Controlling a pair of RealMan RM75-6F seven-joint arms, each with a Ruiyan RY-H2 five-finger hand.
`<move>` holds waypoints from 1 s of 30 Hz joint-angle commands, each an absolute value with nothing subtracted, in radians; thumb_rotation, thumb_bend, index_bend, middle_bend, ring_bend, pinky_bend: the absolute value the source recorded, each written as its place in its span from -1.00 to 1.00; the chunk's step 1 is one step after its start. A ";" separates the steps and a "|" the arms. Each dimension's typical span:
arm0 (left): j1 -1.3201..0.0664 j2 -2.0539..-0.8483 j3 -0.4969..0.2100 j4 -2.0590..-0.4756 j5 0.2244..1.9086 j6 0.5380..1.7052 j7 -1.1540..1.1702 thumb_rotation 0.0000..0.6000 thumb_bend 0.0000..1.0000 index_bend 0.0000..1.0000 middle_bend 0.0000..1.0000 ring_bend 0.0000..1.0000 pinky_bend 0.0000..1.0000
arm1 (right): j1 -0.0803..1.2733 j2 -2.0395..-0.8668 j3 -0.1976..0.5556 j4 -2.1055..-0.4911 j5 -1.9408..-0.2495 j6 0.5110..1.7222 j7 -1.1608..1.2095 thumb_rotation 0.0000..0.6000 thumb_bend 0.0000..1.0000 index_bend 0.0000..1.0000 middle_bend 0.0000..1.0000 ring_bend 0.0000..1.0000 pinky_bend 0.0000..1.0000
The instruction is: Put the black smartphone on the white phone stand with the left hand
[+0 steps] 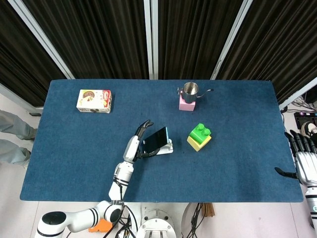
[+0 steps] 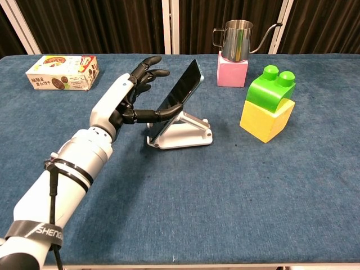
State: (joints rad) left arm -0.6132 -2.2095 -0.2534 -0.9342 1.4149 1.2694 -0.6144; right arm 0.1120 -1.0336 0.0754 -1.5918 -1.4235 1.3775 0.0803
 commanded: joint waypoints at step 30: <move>-0.266 -1.278 -0.072 -1.439 1.321 1.369 -0.074 1.00 -0.75 -0.85 -0.80 -1.00 -1.00 | 0.096 -1.048 0.078 -1.530 -1.476 1.434 0.195 1.00 -0.65 -1.00 -0.88 -1.00 -0.82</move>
State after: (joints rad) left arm -0.3037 -1.3099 -0.0956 -1.4235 1.3260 1.3327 -0.0665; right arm 0.0982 -1.0448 0.0786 -1.5320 -1.4729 1.4303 0.1930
